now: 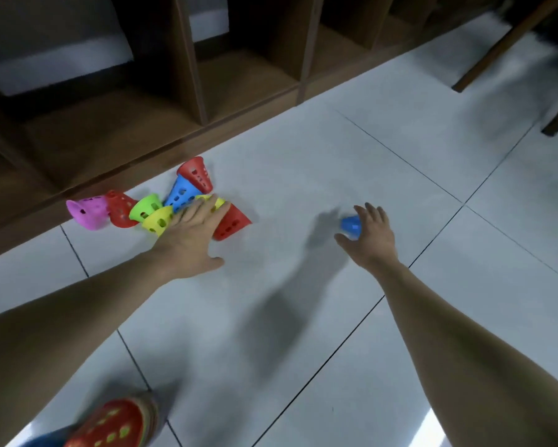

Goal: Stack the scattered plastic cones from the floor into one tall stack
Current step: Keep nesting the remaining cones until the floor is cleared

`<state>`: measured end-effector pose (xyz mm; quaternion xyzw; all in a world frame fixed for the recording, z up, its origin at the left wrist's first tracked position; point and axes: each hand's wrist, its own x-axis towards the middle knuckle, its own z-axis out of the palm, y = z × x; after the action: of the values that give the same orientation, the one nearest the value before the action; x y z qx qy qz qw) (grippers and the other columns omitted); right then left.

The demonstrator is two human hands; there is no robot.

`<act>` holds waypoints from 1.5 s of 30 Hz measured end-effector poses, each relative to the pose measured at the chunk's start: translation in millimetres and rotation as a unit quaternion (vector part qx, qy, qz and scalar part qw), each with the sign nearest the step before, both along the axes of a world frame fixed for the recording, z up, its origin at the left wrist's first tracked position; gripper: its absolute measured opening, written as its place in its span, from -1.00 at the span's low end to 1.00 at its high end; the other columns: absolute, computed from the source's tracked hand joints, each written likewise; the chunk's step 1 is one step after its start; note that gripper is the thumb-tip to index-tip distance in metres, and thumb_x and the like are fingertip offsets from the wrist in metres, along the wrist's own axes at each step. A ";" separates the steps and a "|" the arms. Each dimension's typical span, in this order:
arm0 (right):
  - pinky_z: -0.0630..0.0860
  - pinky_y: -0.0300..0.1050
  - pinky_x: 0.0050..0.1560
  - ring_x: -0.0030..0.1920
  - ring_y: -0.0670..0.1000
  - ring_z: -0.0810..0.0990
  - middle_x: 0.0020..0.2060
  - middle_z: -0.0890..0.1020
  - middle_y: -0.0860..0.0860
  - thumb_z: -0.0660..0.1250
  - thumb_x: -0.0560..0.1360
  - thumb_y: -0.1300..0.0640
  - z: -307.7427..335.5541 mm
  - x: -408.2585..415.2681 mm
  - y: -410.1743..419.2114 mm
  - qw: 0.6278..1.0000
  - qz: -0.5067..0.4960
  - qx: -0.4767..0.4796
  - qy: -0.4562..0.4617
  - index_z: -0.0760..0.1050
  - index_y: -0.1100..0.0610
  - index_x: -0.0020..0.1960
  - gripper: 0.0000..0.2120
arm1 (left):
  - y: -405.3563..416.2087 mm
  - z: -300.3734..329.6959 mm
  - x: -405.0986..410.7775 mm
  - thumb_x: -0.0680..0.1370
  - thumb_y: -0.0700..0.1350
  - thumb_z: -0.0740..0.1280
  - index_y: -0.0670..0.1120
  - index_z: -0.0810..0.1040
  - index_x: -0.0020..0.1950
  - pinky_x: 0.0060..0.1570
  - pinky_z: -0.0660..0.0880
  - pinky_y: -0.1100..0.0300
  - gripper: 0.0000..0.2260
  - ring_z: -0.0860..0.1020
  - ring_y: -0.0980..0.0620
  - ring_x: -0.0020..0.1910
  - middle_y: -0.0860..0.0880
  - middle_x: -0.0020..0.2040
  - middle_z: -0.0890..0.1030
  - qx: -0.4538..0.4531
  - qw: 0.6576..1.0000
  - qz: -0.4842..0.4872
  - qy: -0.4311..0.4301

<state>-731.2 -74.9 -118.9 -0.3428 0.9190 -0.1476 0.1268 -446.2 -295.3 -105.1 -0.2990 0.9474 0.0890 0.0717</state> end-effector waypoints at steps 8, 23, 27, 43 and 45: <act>0.24 0.04 0.43 0.57 0.08 0.05 0.54 0.24 0.04 0.39 0.47 0.09 -14.8 -8.9 3.0 0.995 -0.003 0.077 0.062 0.20 0.10 0.54 -0.30 | -2.0 -12.3 -29.1 0.46 0.23 0.42 0.08 0.02 0.63 0.46 0.13 0.02 -0.12 0.19 -0.02 0.51 0.02 0.52 0.31 0.027 0.999 -0.014 0.032; 0.46 -0.09 -0.11 -0.16 -0.09 0.57 -0.23 0.61 -0.10 0.41 0.42 0.04 0.0 8.2 37.3 0.991 -0.083 -0.007 -0.104 0.54 -0.02 0.04 -0.80 | 69.3 -29.4 -48.5 0.34 0.21 0.53 0.07 0.32 0.31 0.15 0.42 0.09 -0.34 0.50 -0.04 0.14 0.05 0.16 0.51 0.119 0.986 -0.084 0.079; 0.33 -0.36 -0.24 -0.23 -0.19 0.47 -0.21 0.55 -0.19 0.49 0.45 0.05 15.2 54.1 23.9 0.956 -0.033 -0.197 -0.213 0.57 -0.03 0.03 -0.82 | 72.1 -27.0 -30.4 0.36 0.32 0.47 0.03 0.36 0.28 0.16 0.40 0.11 -0.36 0.48 -0.03 0.13 0.04 0.15 0.53 0.103 0.990 -0.088 0.030; 0.44 -0.28 0.16 0.12 -0.12 0.55 0.05 0.63 -0.14 0.42 0.41 -0.19 92.8 290.8 -9.8 0.868 0.192 -0.276 -0.365 0.51 -0.10 0.19 -0.61 | 64.6 151.7 205.6 0.32 0.57 0.25 0.21 0.42 0.36 -0.23 0.47 0.35 -0.27 0.57 0.08 -0.10 0.12 0.02 0.55 0.246 0.930 0.249 0.115; 0.46 -0.29 0.18 0.18 -0.12 0.56 0.11 0.61 -0.14 0.43 0.40 -0.17 93.2 315.8 -4.6 0.852 0.253 -0.252 -0.383 0.49 -0.15 0.22 -0.59 | 83.6 162.3 247.3 0.30 0.59 0.18 0.24 0.34 0.44 -0.18 0.48 0.35 -0.21 0.55 0.10 -0.04 0.11 0.13 0.54 0.245 0.928 0.266 0.092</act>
<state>-415.4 -79.5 -25.6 -0.4999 0.6101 -0.4568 0.4113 -198.9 -211.7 57.2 -0.5036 0.7843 0.3612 0.0292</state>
